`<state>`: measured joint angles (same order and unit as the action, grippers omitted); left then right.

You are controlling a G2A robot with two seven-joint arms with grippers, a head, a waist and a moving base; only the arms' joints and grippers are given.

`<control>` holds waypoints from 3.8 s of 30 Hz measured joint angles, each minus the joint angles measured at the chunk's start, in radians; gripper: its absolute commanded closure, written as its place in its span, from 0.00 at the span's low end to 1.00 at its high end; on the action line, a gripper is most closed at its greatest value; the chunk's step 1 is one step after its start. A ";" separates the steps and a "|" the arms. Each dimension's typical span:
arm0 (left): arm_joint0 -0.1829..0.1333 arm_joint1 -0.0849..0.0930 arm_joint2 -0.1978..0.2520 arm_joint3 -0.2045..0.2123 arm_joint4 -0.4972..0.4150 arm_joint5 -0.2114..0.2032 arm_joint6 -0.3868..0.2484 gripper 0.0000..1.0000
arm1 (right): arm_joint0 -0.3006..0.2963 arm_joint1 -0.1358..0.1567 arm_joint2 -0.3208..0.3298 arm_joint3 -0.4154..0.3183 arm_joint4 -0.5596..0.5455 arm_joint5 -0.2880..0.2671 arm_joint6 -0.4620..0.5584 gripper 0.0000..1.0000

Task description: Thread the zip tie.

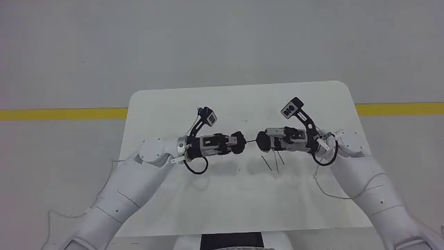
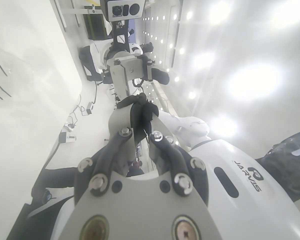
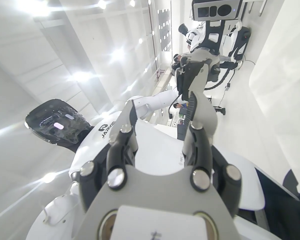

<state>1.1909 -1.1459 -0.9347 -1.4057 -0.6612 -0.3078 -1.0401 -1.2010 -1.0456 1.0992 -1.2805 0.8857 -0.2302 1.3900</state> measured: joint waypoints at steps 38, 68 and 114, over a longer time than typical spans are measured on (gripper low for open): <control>0.000 0.000 0.000 0.000 0.000 0.000 0.000 1.00 | 0.009 0.035 -0.037 0.010 -0.001 -0.048 0.000 1.00; -0.006 -0.005 0.029 -0.033 -0.001 0.010 0.030 0.00 | 0.016 0.035 -0.055 0.014 0.005 -0.066 0.000 1.00; -0.039 -0.013 0.075 -0.013 0.001 0.039 0.039 0.85 | 0.040 0.021 -0.086 0.022 -0.059 -0.057 0.000 1.00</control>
<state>1.1520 -1.1590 -0.8602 -1.4183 -0.6604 -0.2689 -1.0009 -1.1611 -1.0249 1.0133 -1.2583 0.8262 -0.2872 1.3900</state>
